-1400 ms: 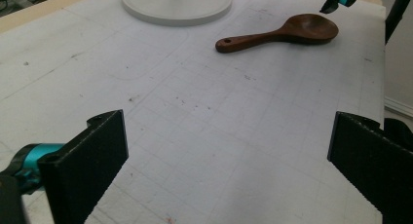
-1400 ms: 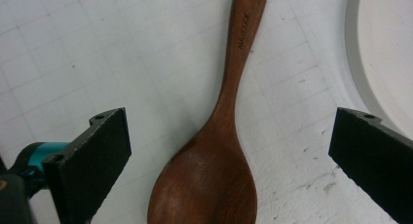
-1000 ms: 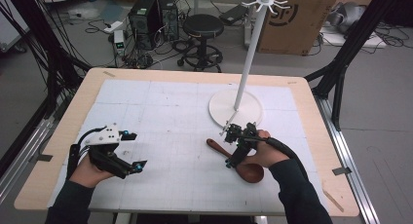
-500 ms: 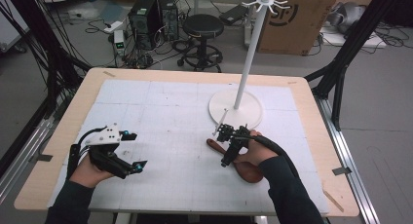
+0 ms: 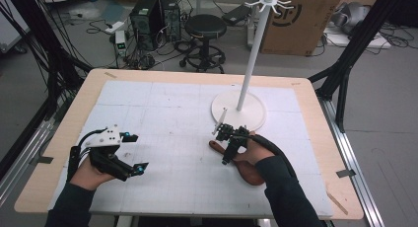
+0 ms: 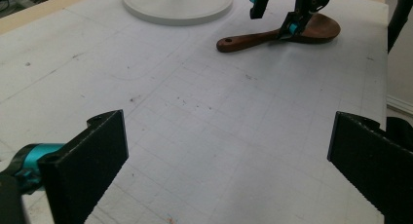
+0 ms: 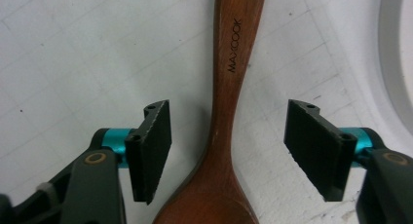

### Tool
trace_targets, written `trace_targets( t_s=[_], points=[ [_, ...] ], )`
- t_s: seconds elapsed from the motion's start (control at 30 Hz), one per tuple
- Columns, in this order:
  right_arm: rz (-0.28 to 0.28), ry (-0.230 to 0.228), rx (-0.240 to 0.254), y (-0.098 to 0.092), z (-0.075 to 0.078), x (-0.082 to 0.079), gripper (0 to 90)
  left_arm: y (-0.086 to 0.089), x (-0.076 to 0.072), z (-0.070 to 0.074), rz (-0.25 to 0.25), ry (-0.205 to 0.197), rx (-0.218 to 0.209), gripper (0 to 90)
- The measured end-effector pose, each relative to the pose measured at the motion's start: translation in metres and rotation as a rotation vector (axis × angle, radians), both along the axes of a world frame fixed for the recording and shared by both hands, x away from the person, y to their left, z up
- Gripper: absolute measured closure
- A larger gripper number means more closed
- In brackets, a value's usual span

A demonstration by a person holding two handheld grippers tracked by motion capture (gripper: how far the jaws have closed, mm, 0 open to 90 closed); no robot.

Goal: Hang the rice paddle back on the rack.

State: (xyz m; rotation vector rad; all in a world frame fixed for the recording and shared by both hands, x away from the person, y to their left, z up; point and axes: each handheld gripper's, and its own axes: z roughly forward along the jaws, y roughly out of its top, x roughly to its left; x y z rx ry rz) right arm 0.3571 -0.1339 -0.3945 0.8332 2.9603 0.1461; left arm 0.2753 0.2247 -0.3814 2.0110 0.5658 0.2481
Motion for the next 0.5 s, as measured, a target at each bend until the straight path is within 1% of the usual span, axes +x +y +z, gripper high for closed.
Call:
trace_targets(
  t_s=[0.03, 0.13, 0.17, 0.27, 0.33, 0.37, 0.4, 0.43, 0.47, 0.5],
  points=[
    [-0.001, 0.006, -0.005, 0.0003, -0.0003, 0.0004, 35.5, 0.0001, 0.0000, 0.0001, 0.000, 0.000, -0.001, 1.8],
    [-0.008, 0.019, 0.002, 0.0011, -0.0026, 0.0012, 38.8, 0.0003, 0.0000, 0.0001, 0.001, 0.000, -0.002, 1.8],
    [-0.007, 0.025, -0.011, 0.0014, -0.0024, 0.0013, 39.9, 0.0004, 0.0001, 0.0001, 0.001, 0.001, -0.002, 1.8],
    [-0.009, 0.027, 0.001, 0.0022, -0.0032, 0.0023, 43.3, 0.0005, 0.0001, 0.0002, 0.003, 0.000, -0.002, 1.8],
    [-0.024, 0.036, 0.005, 0.0032, -0.0027, 0.0023, 47.2, 0.0006, 0.0000, 0.0002, 0.004, 0.001, -0.003, 1.7],
    [-0.016, 0.035, 0.008, 0.0029, -0.0032, 0.0033, 48.5, 0.0006, -0.0001, 0.0002, 0.004, 0.001, -0.004, 1.8],
    [-0.030, 0.042, 0.007, 0.0035, -0.0034, 0.0030, 49.5, 0.0007, 0.0000, 0.0002, 0.003, 0.001, -0.005, 1.7],
    [-0.028, 0.045, 0.012, 0.0037, -0.0044, 0.0035, 50.1, 0.0009, -0.0001, 0.0003, 0.004, 0.001, -0.006, 1.8],
    [-0.029, 0.049, 0.005, 0.0039, -0.0049, 0.0036, 50.4, 0.0009, -0.0003, 0.0003, 0.005, 0.002, -0.009, 1.8],
    [-0.014, 0.045, 0.003, 0.0037, -0.0060, 0.0046, 51.0, 0.0009, -0.0003, 0.0004, 0.005, 0.002, -0.009, 1.8]
  ],
)
